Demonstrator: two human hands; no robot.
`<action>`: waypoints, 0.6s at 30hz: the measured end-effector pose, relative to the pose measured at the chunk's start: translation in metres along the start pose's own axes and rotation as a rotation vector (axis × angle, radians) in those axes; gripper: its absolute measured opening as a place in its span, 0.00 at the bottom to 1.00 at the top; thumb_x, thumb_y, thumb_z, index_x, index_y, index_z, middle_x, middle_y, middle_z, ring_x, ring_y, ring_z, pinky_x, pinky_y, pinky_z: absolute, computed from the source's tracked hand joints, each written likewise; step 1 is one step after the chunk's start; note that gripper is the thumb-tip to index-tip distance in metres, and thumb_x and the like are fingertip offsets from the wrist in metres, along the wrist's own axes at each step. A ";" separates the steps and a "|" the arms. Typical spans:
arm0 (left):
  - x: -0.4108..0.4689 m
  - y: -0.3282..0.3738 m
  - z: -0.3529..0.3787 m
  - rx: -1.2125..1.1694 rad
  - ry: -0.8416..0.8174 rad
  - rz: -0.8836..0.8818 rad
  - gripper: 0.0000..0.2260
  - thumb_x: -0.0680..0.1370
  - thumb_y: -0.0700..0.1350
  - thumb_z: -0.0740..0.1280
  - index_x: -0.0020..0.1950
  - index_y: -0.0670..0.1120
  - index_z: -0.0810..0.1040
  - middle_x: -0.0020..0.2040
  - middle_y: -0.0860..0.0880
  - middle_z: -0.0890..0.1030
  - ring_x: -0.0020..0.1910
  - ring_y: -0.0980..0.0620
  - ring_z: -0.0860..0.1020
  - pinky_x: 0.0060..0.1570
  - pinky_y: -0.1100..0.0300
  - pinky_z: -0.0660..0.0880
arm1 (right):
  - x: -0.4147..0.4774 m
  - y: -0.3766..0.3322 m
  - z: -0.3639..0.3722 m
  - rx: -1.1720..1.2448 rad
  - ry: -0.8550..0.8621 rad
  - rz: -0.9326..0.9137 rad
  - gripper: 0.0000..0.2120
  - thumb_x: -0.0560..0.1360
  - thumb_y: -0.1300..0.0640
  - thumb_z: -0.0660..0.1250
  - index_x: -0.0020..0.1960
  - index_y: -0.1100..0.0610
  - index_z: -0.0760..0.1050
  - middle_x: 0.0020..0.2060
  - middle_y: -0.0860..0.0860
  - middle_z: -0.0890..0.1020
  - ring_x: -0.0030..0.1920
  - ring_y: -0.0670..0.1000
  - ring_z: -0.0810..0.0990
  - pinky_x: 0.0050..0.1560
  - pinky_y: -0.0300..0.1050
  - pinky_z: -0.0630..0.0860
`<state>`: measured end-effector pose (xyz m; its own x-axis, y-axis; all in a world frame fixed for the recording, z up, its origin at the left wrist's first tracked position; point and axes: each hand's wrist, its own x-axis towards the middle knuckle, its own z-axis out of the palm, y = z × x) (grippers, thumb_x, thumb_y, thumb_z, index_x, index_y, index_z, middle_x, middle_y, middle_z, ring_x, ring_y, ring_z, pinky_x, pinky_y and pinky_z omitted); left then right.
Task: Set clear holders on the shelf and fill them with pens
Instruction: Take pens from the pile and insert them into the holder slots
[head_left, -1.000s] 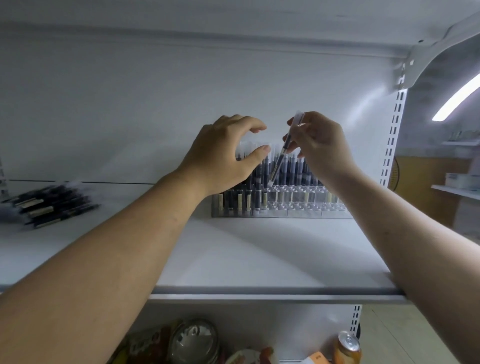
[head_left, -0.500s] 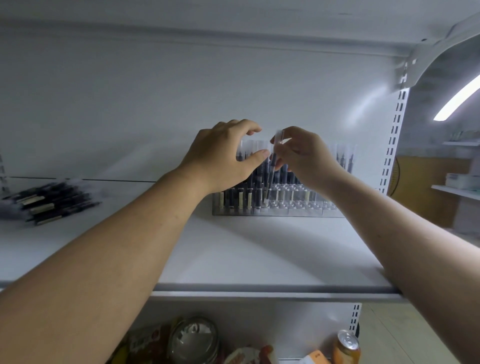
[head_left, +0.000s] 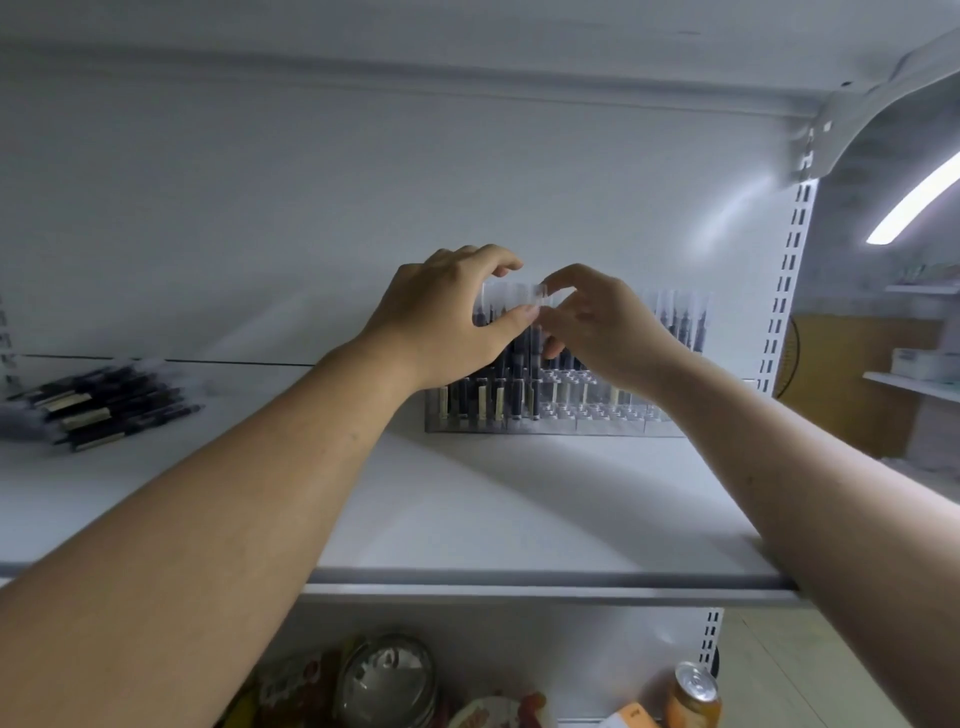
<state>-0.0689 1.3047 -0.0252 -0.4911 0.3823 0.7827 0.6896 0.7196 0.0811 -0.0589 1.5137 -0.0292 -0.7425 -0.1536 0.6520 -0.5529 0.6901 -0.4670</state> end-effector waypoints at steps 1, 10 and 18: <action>0.000 0.000 0.000 0.004 0.002 0.001 0.24 0.81 0.63 0.66 0.73 0.53 0.74 0.69 0.54 0.79 0.68 0.51 0.76 0.69 0.46 0.73 | 0.000 0.000 -0.003 0.010 0.029 -0.006 0.12 0.83 0.53 0.67 0.65 0.53 0.75 0.40 0.50 0.87 0.38 0.49 0.86 0.34 0.41 0.78; 0.002 -0.006 -0.013 0.033 -0.013 -0.049 0.24 0.81 0.64 0.65 0.73 0.53 0.74 0.70 0.54 0.78 0.69 0.50 0.75 0.69 0.49 0.72 | 0.001 0.001 -0.005 -0.173 0.132 -0.123 0.20 0.82 0.47 0.66 0.71 0.50 0.72 0.64 0.47 0.77 0.63 0.47 0.77 0.67 0.51 0.76; -0.001 -0.027 -0.063 0.165 -0.041 -0.137 0.24 0.82 0.64 0.62 0.75 0.54 0.71 0.71 0.54 0.77 0.69 0.49 0.76 0.66 0.46 0.76 | 0.017 -0.058 0.012 -0.421 0.007 -0.268 0.24 0.82 0.42 0.63 0.75 0.50 0.69 0.70 0.47 0.75 0.70 0.49 0.73 0.73 0.53 0.67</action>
<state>-0.0535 1.2485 0.0105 -0.5980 0.2955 0.7451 0.5203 0.8502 0.0804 -0.0437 1.4626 0.0018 -0.5916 -0.3608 0.7210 -0.5220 0.8530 -0.0015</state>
